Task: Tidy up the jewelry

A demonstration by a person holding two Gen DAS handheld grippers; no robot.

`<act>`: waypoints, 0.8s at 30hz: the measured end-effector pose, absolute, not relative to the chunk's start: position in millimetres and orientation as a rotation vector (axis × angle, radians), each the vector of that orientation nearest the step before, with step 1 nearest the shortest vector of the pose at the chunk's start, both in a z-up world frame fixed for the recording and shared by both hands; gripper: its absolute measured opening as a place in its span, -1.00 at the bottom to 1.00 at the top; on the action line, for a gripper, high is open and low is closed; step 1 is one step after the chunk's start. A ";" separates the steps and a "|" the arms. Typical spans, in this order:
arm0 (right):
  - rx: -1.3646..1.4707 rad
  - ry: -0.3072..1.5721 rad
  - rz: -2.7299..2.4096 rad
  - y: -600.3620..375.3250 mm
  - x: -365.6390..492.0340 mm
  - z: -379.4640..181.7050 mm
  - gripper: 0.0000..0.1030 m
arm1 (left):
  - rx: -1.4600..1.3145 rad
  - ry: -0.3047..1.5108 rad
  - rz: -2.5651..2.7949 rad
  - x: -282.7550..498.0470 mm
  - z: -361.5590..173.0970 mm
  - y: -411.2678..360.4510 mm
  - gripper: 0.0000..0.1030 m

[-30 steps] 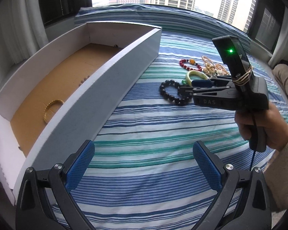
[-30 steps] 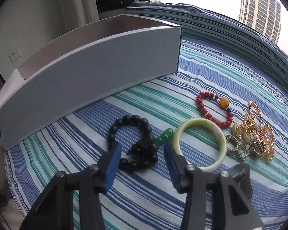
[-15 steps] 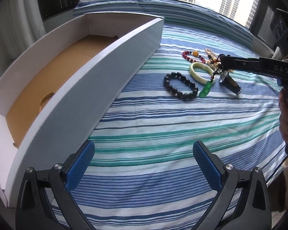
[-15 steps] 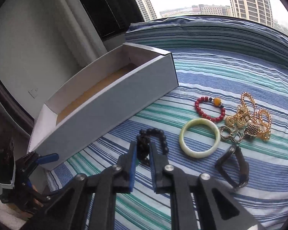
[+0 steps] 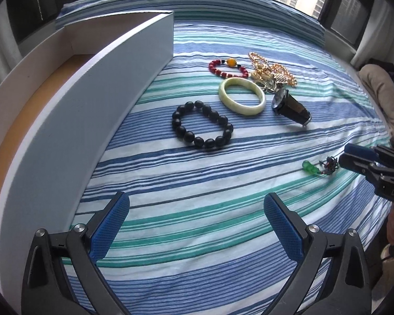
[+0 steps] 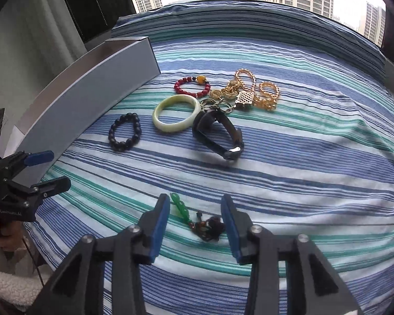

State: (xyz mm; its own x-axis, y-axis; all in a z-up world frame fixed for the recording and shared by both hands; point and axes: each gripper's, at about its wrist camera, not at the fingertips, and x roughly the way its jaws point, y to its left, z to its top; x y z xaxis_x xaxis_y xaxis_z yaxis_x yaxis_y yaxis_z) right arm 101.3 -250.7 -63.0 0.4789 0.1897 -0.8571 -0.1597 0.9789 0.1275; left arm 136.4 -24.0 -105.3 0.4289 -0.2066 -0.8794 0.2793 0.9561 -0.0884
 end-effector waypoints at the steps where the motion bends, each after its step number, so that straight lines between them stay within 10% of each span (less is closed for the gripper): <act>1: 0.053 1.045 0.206 -257.3 93.7 -63.5 -0.19 | 0.066 1.088 -0.303 141.6 -105.2 -26.7 0.98; 14: 0.165 0.992 0.191 -277.9 39.8 -61.0 -0.19 | 0.033 1.088 -0.049 215.2 -155.0 -38.5 0.56; 18: 0.166 0.976 0.185 -279.2 38.0 -57.2 -0.19 | 0.037 1.048 -0.092 206.1 -150.1 -39.1 -0.72; 24: 0.184 0.986 0.154 -290.5 38.5 -61.2 -0.19 | -0.059 1.114 -0.246 174.9 -144.1 -20.4 -0.80</act>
